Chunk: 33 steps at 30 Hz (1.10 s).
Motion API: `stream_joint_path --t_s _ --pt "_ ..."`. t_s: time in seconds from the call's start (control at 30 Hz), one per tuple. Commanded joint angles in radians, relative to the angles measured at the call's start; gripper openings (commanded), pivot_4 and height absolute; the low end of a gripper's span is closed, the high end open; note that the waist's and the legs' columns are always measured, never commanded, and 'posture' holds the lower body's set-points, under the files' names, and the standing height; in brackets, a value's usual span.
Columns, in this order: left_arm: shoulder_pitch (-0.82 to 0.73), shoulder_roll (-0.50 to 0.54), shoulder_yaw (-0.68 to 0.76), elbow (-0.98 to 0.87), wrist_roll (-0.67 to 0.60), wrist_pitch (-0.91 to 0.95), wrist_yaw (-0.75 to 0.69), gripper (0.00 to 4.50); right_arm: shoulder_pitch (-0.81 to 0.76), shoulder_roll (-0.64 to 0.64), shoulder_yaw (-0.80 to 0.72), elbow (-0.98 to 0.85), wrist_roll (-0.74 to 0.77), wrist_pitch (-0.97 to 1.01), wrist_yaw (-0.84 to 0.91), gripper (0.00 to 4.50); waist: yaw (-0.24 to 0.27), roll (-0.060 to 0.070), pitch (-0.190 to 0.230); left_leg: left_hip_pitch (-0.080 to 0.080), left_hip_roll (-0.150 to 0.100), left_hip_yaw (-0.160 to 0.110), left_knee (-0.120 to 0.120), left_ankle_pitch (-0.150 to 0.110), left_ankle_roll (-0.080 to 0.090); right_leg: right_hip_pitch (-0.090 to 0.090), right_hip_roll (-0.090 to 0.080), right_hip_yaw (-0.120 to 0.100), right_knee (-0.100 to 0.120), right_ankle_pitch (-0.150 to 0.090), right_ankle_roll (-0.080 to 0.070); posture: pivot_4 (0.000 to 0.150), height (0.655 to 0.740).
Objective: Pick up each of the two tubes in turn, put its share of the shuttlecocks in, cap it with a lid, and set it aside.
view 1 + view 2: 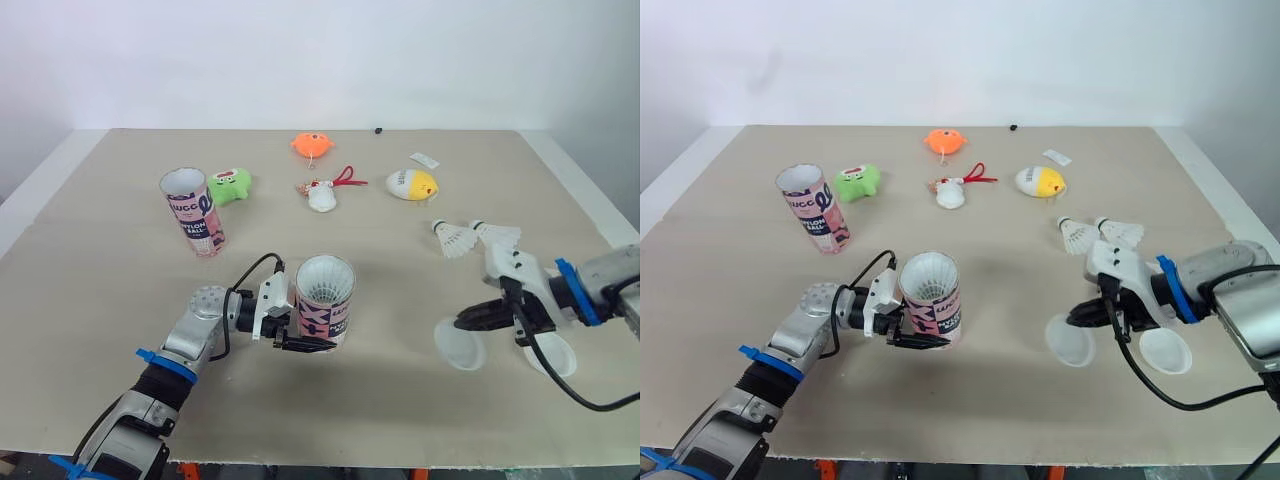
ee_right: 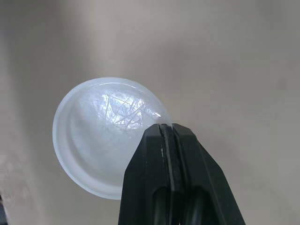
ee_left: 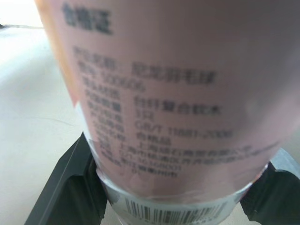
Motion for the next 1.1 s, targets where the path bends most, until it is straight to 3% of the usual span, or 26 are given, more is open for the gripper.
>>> stream_joint_path --t_s 0.03,0.2,0.33,0.5,0.9,1.1 --pt "0.019 0.034 -0.04 0.09 0.076 0.018 -0.014 2.93 -0.109 -0.026 -0.017 -0.039 0.043 0.024 0.046 0.04 0.0 0.0 0.0 0.0 0.0 0.0 0.0 0.0 0.0 0.0 0.0 0.0 0.0 0.0 0.0 0.15 0.74" --pt "0.001 0.03 -0.046 0.129 0.084 -0.001 -0.026 2.93 -0.29 -0.004 0.041 -0.023 0.065 0.067 0.1 0.04 0.0 0.0 0.0 0.001 0.0 0.0 -0.001 0.0 0.0 0.0 0.0 0.0 0.0 0.0 -0.001 0.15 0.74" --pt "-0.011 0.02 -0.054 0.166 0.093 -0.027 -0.034 2.93 -0.59 0.131 0.155 0.012 0.08 0.154 0.128 0.04 -0.006 0.003 -0.001 0.003 0.002 0.003 -0.002 0.0 0.0 0.0 0.0 0.001 0.0 0.001 -0.002 0.15 0.74" --pt "-0.033 -0.001 -0.051 0.219 0.103 -0.07 -0.027 2.93 -0.787 0.303 0.302 0.046 0.015 0.172 0.096 0.04 0.0 -0.001 -0.002 0.006 0.004 0.001 -0.003 0.0 0.0 -0.001 -0.001 -0.003 -0.001 0.0 -0.005 0.15 0.74" --pt "-0.088 -0.04 -0.049 0.324 0.124 -0.125 -0.013 2.93 -0.888 0.492 0.517 0.148 -0.161 -0.028 0.145 0.04 0.003 -0.001 -0.003 0.005 0.002 0.001 -0.003 0.001 0.002 0.004 -0.005 -0.005 -0.014 0.01 -0.001 0.15 0.74" --pt "-0.079 -0.03 -0.045 0.297 0.119 -0.116 -0.014 2.93 -0.923 0.553 0.552 0.236 -0.277 -0.175 0.136 0.04 0.002 -0.002 -0.004 0.006 0.003 0.001 -0.003 0.002 0.002 0.003 -0.013 -0.018 -0.014 0.013 -0.001 0.15 0.74"
